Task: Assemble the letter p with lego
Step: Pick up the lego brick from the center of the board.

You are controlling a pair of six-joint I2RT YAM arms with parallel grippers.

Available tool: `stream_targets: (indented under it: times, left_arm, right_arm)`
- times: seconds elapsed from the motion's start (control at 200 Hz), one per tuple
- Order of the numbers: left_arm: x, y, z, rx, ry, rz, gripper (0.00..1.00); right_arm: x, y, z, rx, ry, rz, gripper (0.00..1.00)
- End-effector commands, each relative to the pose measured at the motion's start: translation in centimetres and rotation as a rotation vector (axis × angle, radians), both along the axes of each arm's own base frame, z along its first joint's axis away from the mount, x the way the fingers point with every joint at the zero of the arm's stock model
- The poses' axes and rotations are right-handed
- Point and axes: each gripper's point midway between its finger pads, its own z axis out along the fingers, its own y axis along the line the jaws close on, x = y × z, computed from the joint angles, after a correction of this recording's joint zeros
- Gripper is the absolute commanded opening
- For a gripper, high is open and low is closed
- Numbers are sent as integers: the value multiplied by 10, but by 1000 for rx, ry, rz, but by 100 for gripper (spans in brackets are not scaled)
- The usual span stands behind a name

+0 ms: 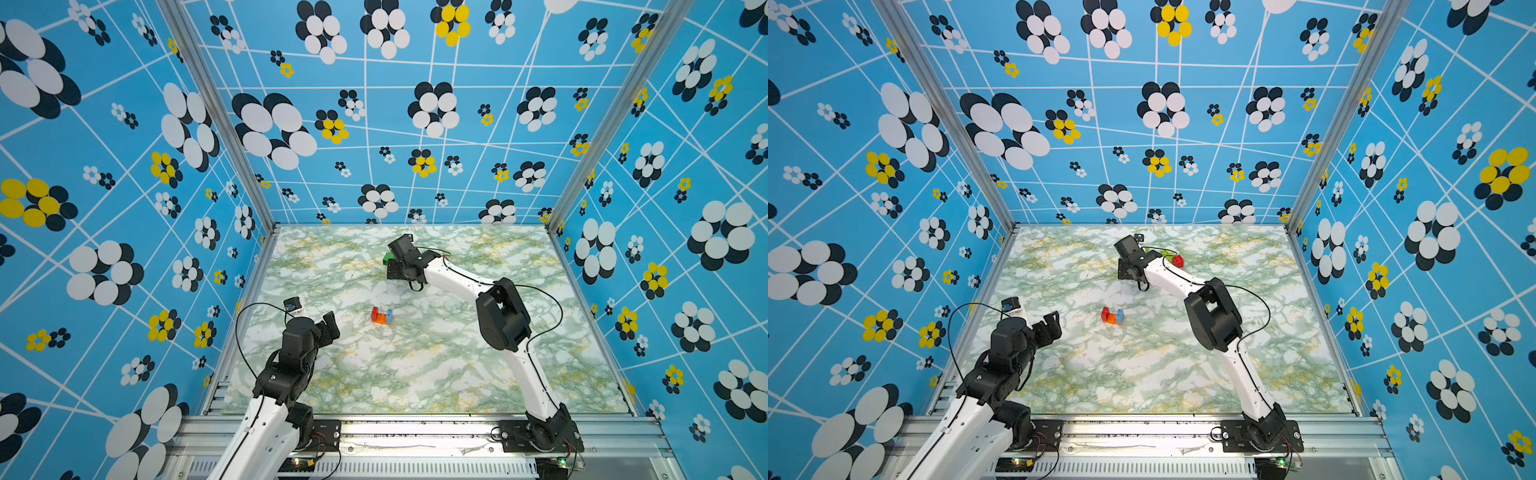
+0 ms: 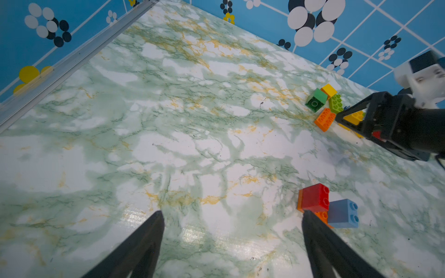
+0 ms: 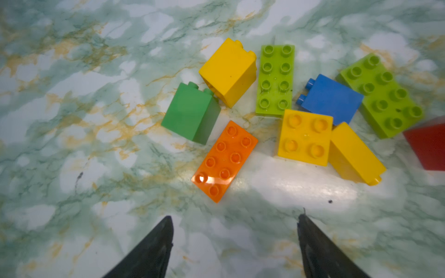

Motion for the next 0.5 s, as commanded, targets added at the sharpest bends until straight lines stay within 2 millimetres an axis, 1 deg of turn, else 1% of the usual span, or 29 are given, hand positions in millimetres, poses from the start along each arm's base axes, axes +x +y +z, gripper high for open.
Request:
stream_targets:
  times: [0.0, 0.125, 0.235, 0.37, 0.46, 0.495]
  left_arm:
    - [3, 2, 8, -2, -46, 3, 91]
    - [3, 0, 9, -15, -51, 0, 92]
    - [3, -1, 9, -22, -51, -4, 92]
    - [3, -1, 11, -27, -55, -5, 93]
    - [3, -2, 11, -29, -55, -8, 93]
    - [4, -2, 10, -29, -54, -8, 93]
  right_arm:
    - [0, 4, -13, -61, 31, -32, 81]
    - [9, 10, -22, -104, 31, -45, 78]
    - [16, 7, -30, -142, 30, -70, 75]
    - [17, -2, -36, -190, 32, -104, 72]
    - [16, -3, -40, -203, 37, -99, 69]
    - [16, -3, -42, -206, 38, -94, 67]
